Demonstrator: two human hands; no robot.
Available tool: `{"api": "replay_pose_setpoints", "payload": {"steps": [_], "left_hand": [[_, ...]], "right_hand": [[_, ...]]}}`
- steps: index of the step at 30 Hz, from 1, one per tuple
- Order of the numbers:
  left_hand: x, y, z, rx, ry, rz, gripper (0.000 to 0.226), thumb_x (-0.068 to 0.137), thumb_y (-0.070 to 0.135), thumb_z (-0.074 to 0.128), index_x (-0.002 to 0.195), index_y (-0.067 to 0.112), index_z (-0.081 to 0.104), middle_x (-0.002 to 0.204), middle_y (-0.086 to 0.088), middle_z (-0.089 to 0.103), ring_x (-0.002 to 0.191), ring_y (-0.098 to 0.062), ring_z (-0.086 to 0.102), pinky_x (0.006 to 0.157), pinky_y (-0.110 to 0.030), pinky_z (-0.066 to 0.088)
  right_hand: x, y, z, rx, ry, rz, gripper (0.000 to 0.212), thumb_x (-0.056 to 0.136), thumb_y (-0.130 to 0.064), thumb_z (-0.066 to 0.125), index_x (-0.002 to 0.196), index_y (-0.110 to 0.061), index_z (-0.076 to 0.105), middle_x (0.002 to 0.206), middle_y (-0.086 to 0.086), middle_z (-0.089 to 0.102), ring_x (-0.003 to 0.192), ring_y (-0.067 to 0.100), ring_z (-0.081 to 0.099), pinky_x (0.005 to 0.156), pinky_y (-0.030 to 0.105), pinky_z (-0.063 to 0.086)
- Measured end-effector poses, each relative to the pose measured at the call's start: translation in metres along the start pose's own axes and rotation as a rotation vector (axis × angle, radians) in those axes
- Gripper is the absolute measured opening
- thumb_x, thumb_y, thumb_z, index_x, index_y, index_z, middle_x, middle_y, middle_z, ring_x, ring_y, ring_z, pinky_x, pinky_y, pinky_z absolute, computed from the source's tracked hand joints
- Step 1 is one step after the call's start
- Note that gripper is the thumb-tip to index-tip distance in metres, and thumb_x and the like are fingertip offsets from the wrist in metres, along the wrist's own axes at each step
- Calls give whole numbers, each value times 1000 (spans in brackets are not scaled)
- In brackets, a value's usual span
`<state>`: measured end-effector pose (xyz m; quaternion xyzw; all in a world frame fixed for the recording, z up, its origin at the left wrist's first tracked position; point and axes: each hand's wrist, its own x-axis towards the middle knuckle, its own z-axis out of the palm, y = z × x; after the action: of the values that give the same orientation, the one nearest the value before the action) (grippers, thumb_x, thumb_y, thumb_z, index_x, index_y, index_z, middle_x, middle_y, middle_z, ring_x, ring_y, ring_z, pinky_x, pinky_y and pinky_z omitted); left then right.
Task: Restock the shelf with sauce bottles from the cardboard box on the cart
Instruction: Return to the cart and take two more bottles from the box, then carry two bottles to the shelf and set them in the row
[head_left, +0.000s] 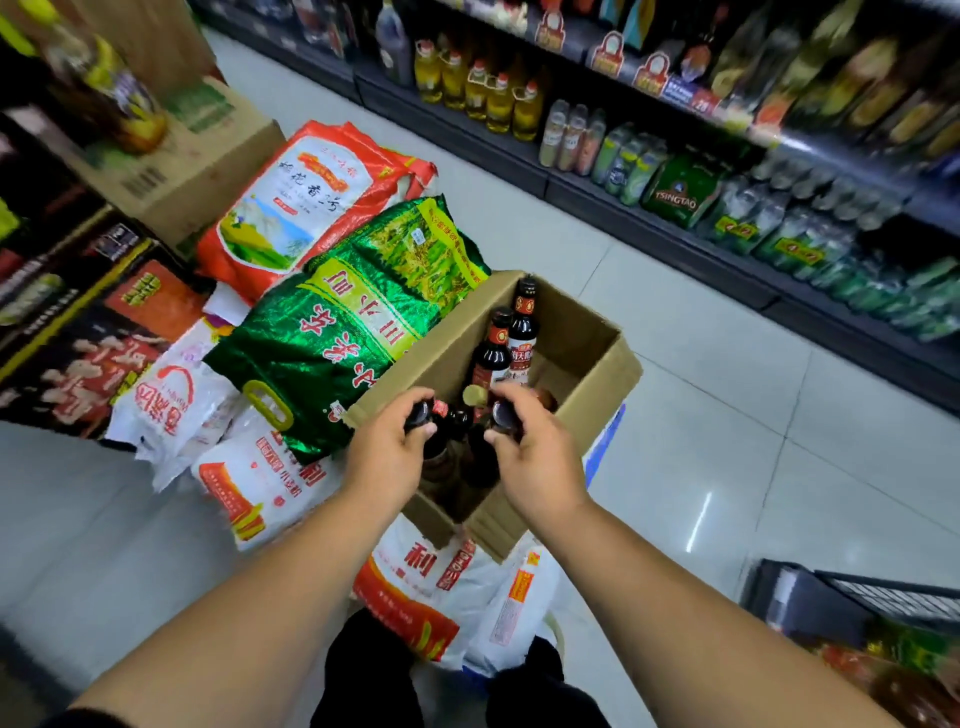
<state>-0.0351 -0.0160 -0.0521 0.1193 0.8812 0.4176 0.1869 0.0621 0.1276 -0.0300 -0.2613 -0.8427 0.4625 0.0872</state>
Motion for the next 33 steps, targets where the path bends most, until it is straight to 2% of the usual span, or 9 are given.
{"api": "replay_pose_setpoints", "payload": {"steps": [3, 8, 13, 17, 20, 25, 28, 31, 33], "left_hand": [[-37, 31, -35, -6, 100, -16, 38, 87, 13, 65, 121, 29, 62, 117, 1, 66, 109, -20, 60, 91, -31, 48], [-97, 76, -102, -106, 297, -12, 38, 88, 13, 65, 122, 28, 62, 119, 0, 66, 108, -17, 61, 91, -27, 47], [-149, 87, -189, -118, 475, 13, 38, 84, 11, 68, 113, 35, 63, 112, 8, 68, 101, -11, 62, 90, -29, 50], [-195, 63, -266, -93, 592, -42, 38, 82, 10, 69, 110, 35, 66, 103, 13, 64, 94, -16, 63, 82, -25, 50], [-227, 28, -324, -51, 683, -92, 35, 82, 11, 69, 111, 32, 67, 95, 11, 64, 84, -13, 59, 69, -16, 40], [-266, -52, -419, -57, 738, -183, 40, 81, 18, 68, 97, 53, 60, 93, 8, 69, 82, -16, 65, 75, -28, 50], [-287, -96, -476, -72, 776, -196, 50, 80, 19, 68, 91, 66, 54, 102, 7, 69, 92, -18, 66, 86, -37, 54], [-309, -120, -525, -73, 828, -225, 49, 82, 16, 68, 89, 62, 54, 104, 7, 67, 97, -16, 65, 89, -33, 52], [-316, -134, -552, -79, 846, -232, 41, 84, 13, 67, 98, 52, 59, 104, 8, 65, 99, -15, 64, 89, -31, 51]], "right_hand": [[-15, -45, -30, -4, -89, -86, 56, 80, -12, 67, 124, -40, 49, 112, -4, 69, 103, 20, 63, 89, 38, 51], [-43, -130, -65, -17, -212, -299, 46, 82, -17, 73, 124, -29, 60, 111, -6, 70, 102, 8, 61, 88, 18, 44], [-69, -212, -46, 19, -335, -460, 46, 81, -14, 75, 124, -27, 63, 114, -10, 70, 105, 5, 62, 95, 21, 47], [-93, -273, 2, 88, -428, -502, 49, 80, -5, 74, 123, -26, 65, 104, -13, 68, 96, -4, 60, 86, 4, 42], [-115, -319, 51, 118, -505, -536, 48, 81, -3, 73, 123, -24, 65, 105, -13, 66, 98, -2, 60, 92, 14, 46], [-156, -389, 155, 102, -602, -595, 45, 81, -4, 72, 122, -23, 65, 111, -15, 65, 103, -3, 58, 92, 5, 39], [-177, -429, 215, 155, -664, -547, 44, 81, -2, 71, 118, -25, 66, 106, -12, 68, 96, -4, 62, 92, 17, 45], [-193, -464, 262, 225, -708, -531, 45, 80, 4, 70, 111, -29, 64, 97, -18, 65, 84, -22, 57, 79, 5, 43], [-198, -483, 293, 237, -726, -545, 47, 80, 2, 71, 110, -32, 62, 99, -17, 66, 87, -21, 58, 77, 0, 41]]}}
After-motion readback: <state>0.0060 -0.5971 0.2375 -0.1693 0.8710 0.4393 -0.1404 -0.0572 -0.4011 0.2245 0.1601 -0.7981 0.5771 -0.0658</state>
